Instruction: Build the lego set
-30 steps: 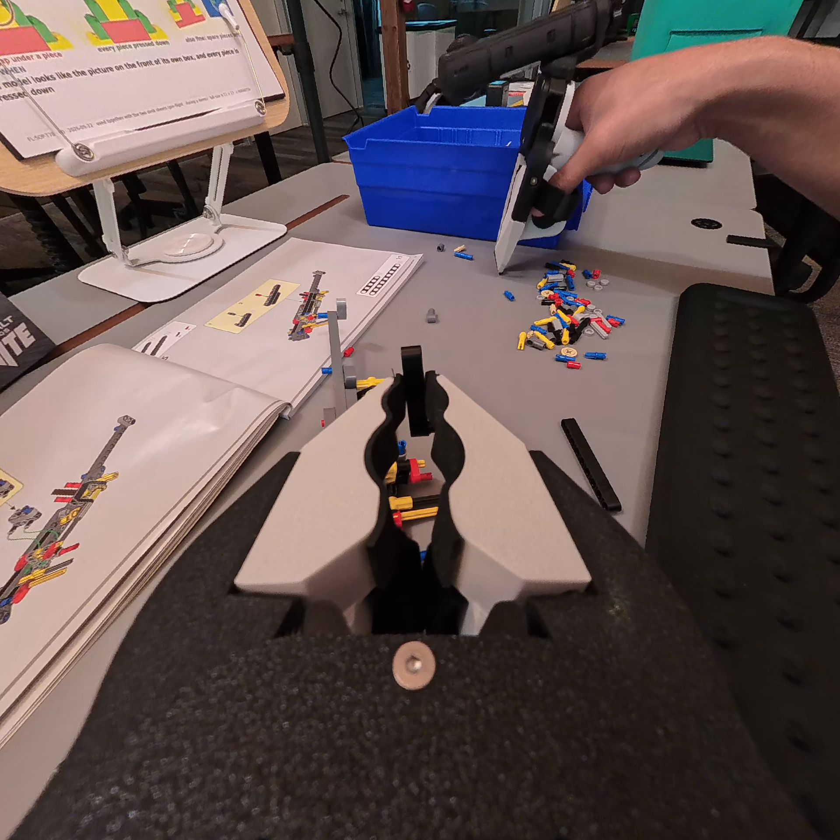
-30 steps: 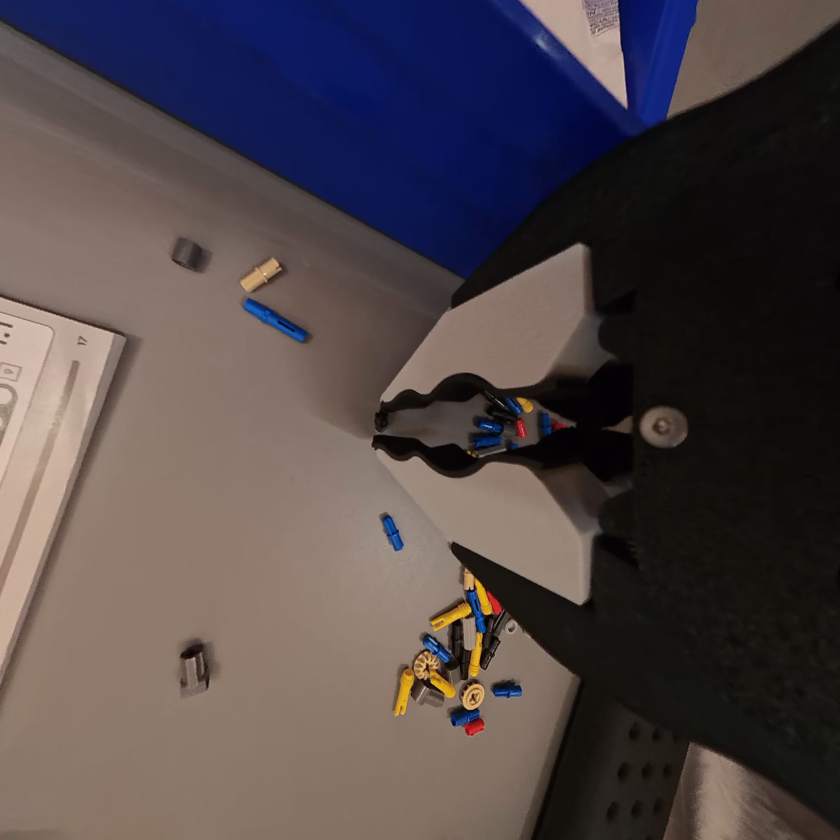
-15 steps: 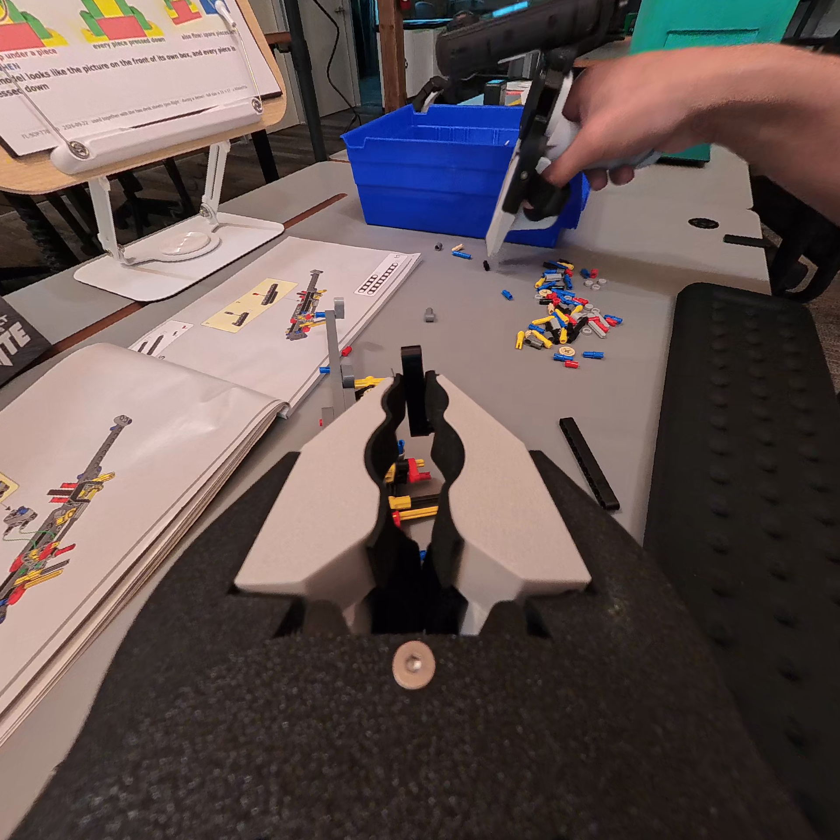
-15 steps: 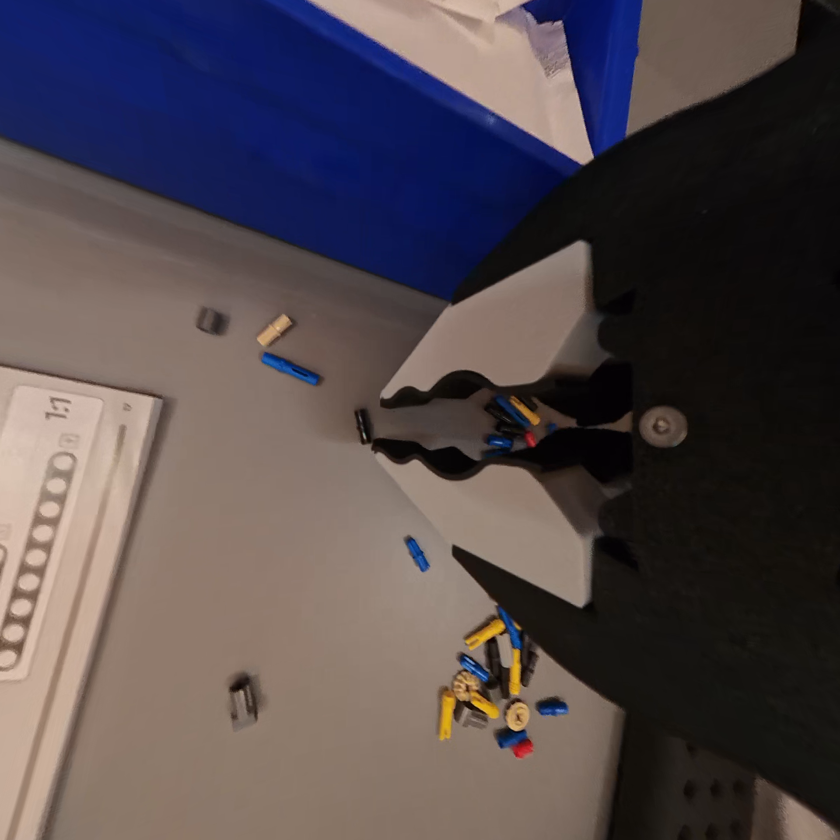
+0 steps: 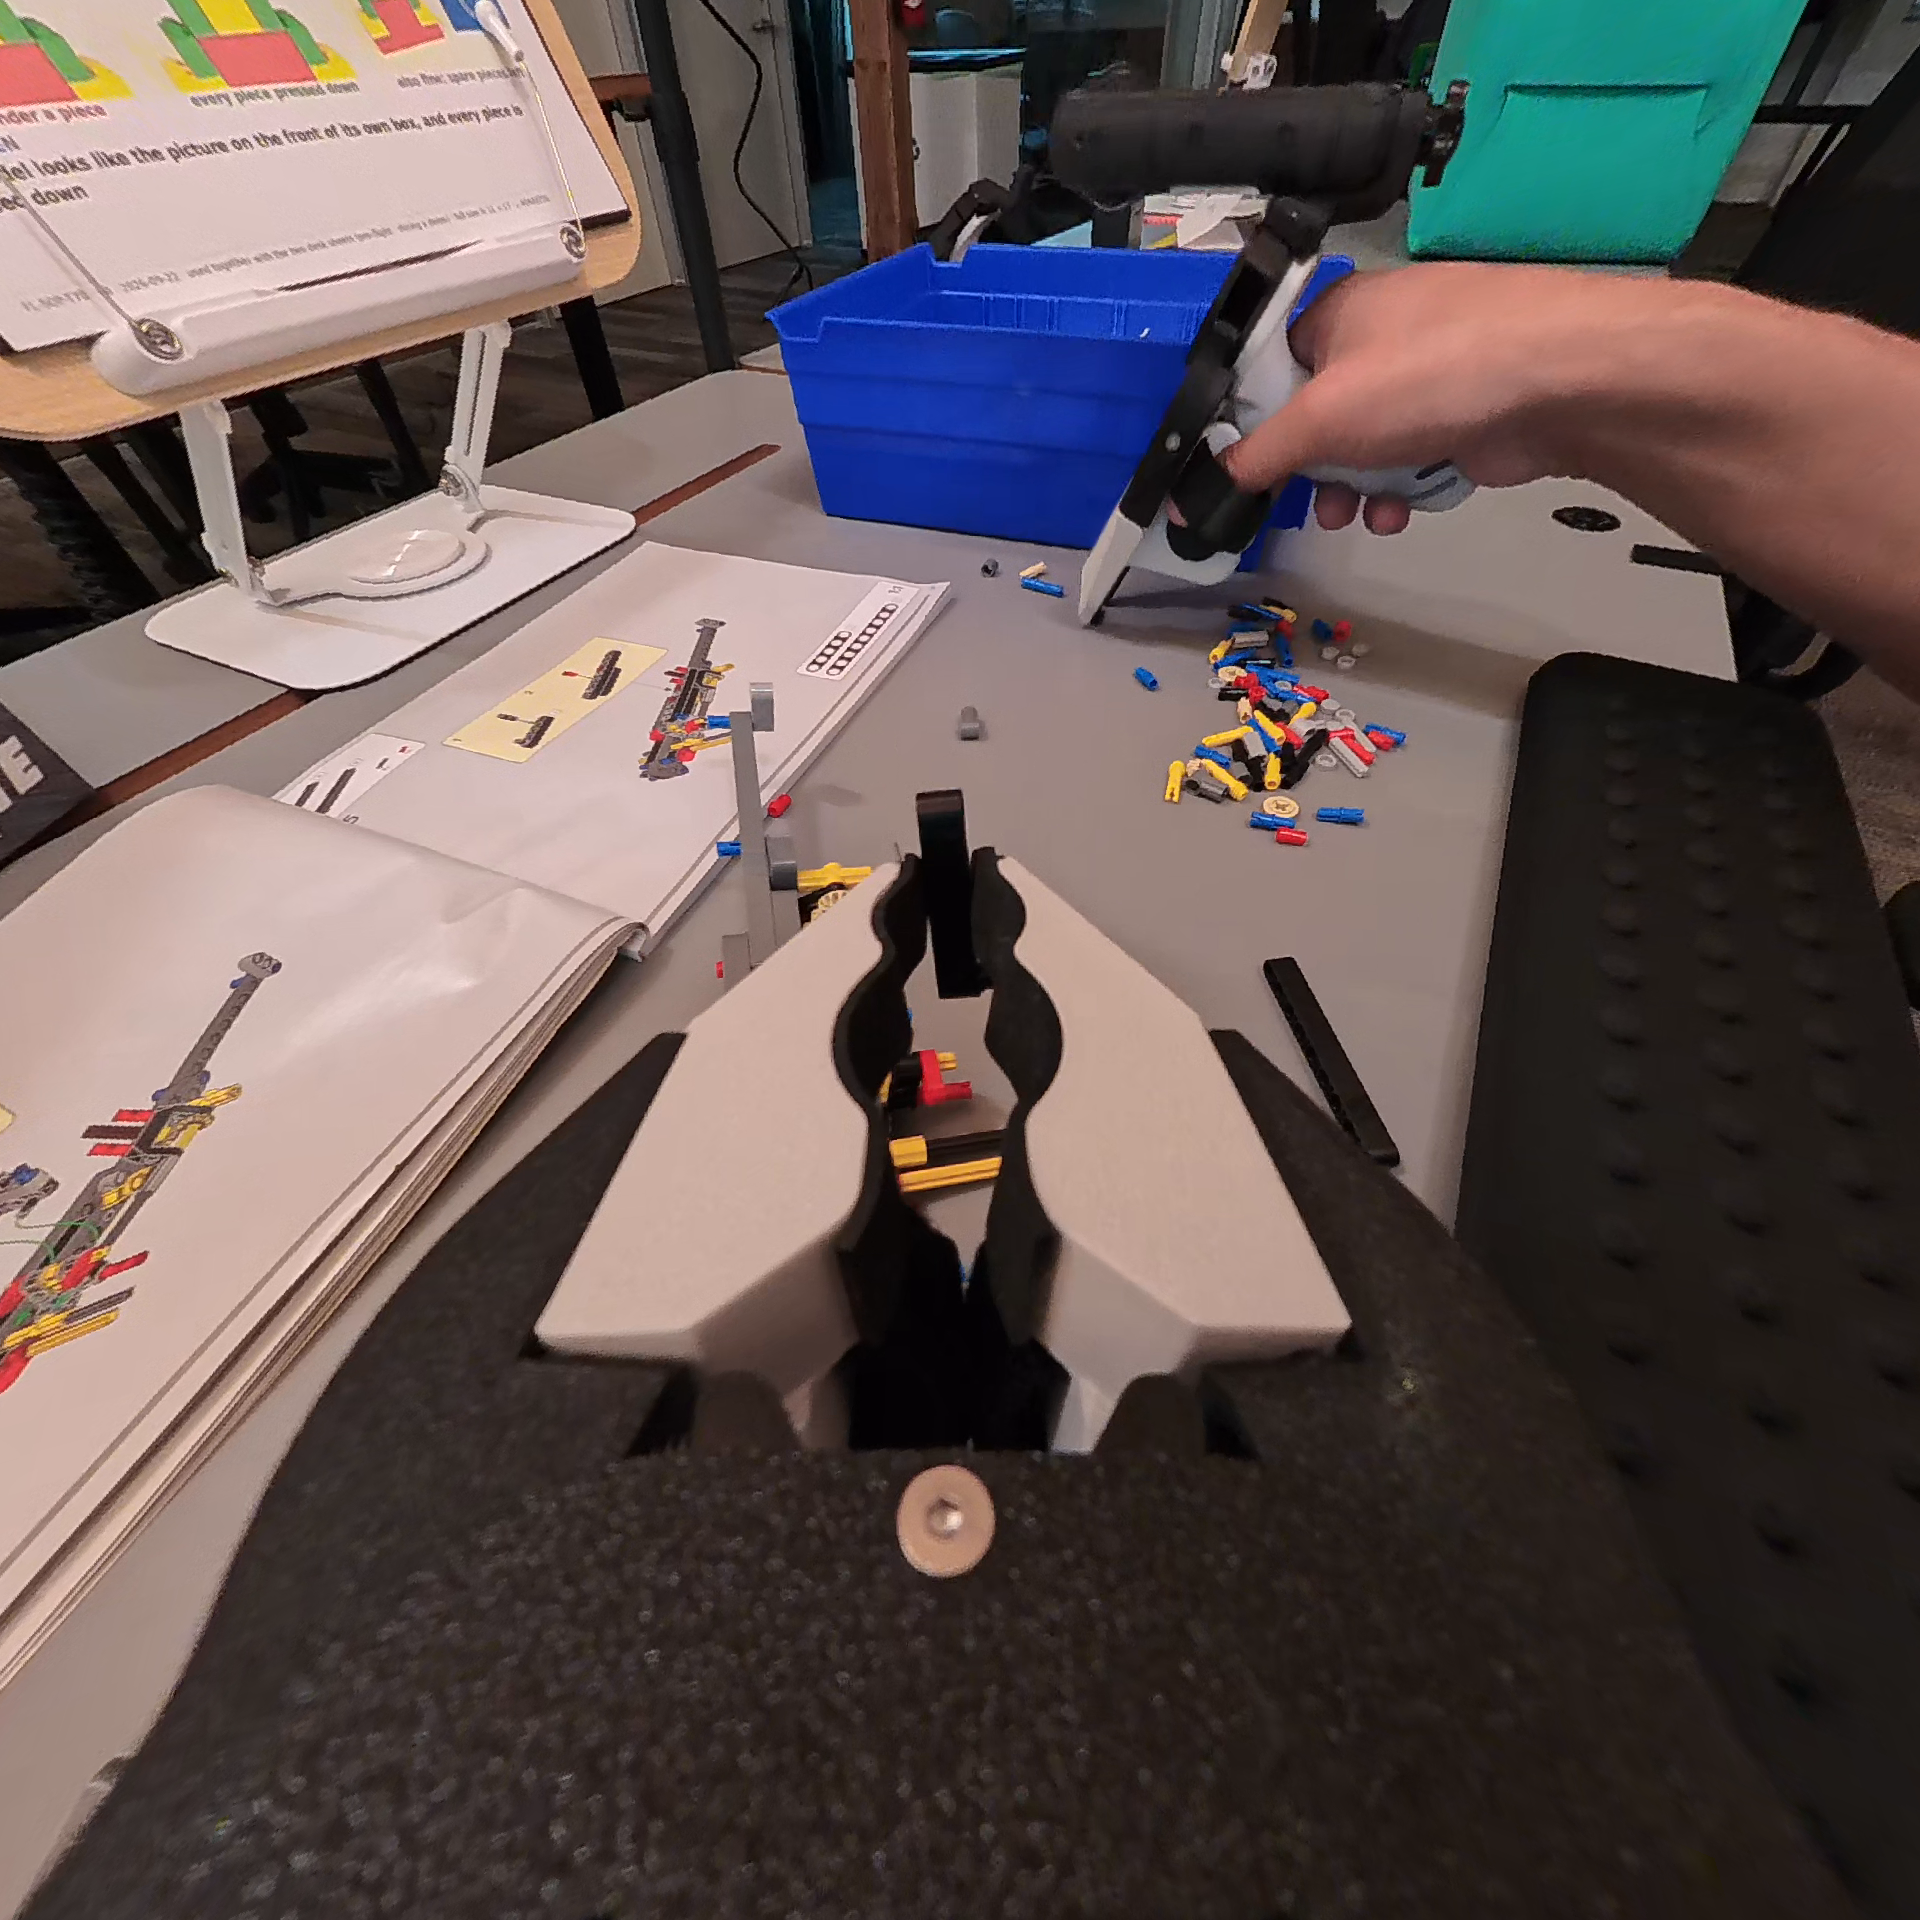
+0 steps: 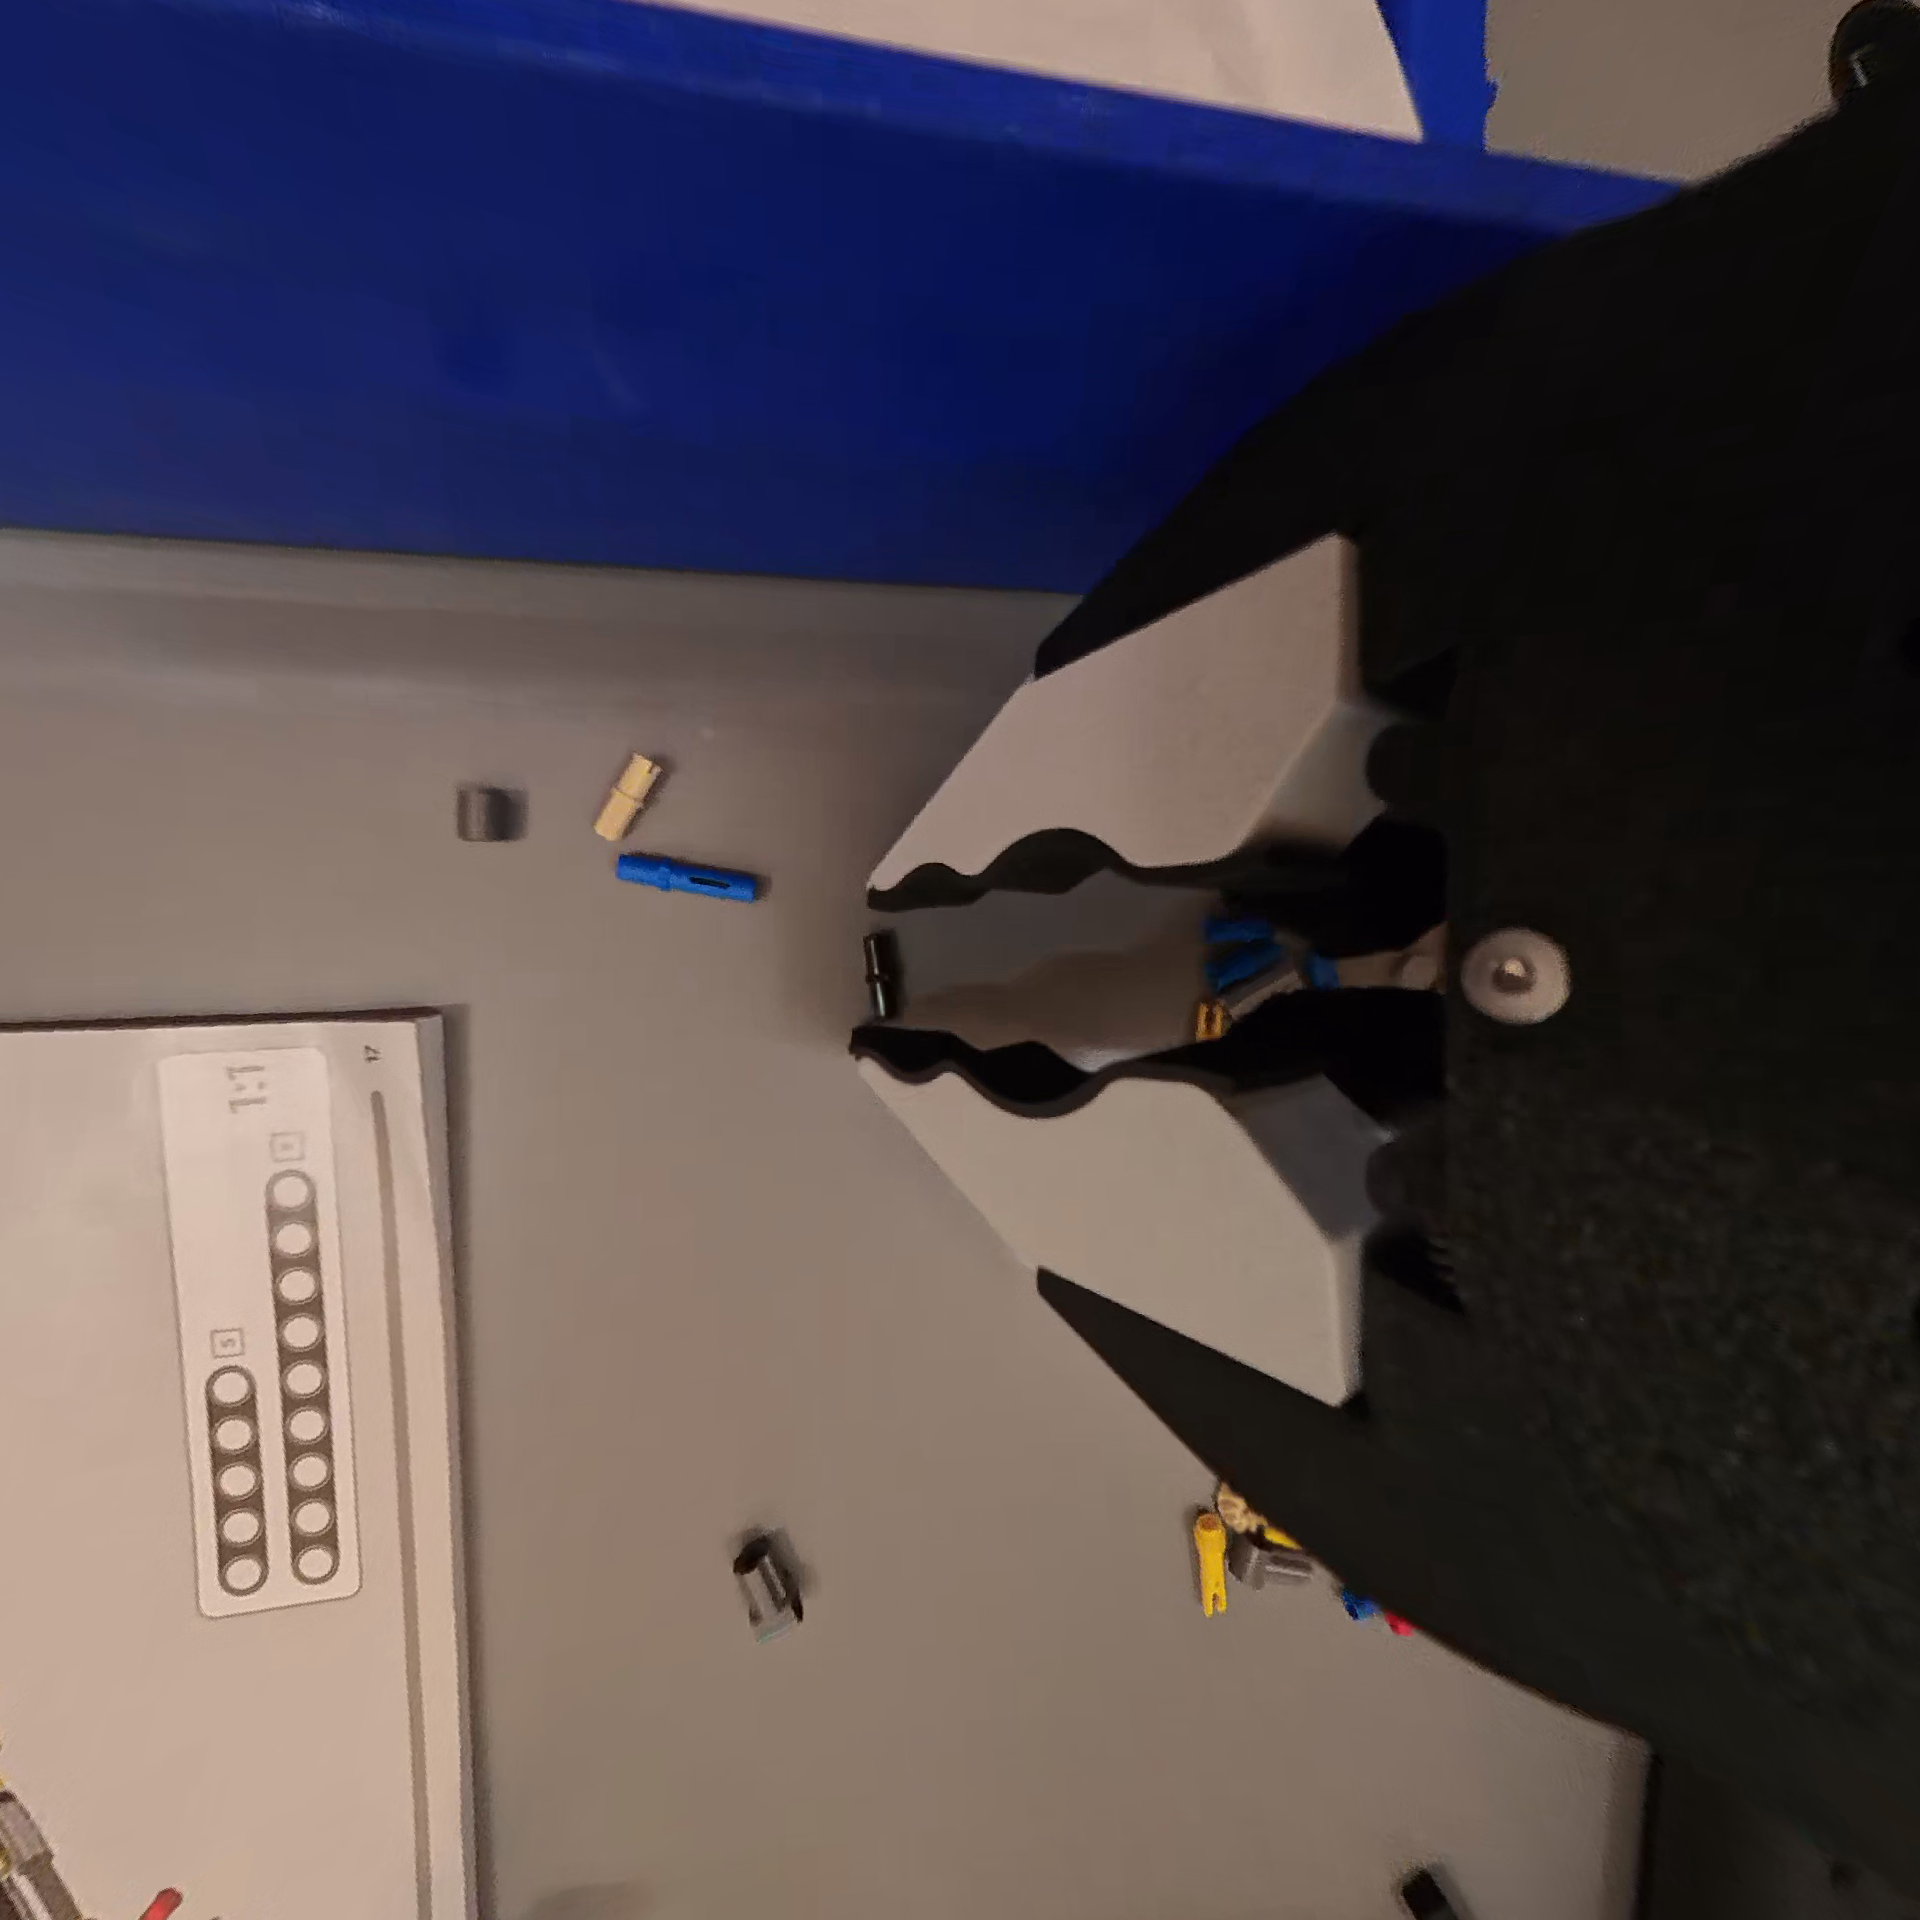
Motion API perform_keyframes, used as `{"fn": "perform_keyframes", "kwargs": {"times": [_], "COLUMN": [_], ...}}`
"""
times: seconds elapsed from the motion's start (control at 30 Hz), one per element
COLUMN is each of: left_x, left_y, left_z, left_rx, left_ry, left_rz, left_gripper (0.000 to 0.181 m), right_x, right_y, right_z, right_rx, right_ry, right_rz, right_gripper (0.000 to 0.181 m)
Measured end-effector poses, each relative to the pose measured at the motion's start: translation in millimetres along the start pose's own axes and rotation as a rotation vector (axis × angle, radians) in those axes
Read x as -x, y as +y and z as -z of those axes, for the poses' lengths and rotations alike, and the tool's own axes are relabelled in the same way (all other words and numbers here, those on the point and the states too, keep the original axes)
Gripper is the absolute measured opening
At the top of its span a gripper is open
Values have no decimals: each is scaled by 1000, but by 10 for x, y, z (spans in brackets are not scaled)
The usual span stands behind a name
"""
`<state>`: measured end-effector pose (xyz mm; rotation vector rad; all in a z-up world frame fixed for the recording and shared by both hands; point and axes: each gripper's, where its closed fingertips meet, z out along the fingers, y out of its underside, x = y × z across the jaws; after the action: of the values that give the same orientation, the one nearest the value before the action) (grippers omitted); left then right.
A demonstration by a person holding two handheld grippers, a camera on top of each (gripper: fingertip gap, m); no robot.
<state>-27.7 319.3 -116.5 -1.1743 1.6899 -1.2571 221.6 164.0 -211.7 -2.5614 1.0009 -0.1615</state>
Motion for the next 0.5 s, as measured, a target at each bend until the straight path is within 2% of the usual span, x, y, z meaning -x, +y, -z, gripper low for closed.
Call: {"fn": "perform_keyframes", "kwargs": {"times": [0.1, 0.3, 0.4, 0.5], "left_x": [1, -5, -3, -19], "left_y": [-3, 9, 24, 32], "left_z": [4, -3, -8, -14], "left_rx": [-2, 5, 11, 16], "left_ry": [1, -3, -2, 11], "left_rz": [3, -9, -10, 4], "left_gripper": [6, 6, 6, 6], "right_x": [2, 72, 283, 828], "right_y": [25, 17, -50, -149], "right_z": [4, 3, 58, 269], "right_rx": [17, 30, -35, -182], "right_ry": [24, 45, -66, -357], "right_rz": [41, 168, 169, 246], "right_gripper": [15, 14, 14, 14]}}
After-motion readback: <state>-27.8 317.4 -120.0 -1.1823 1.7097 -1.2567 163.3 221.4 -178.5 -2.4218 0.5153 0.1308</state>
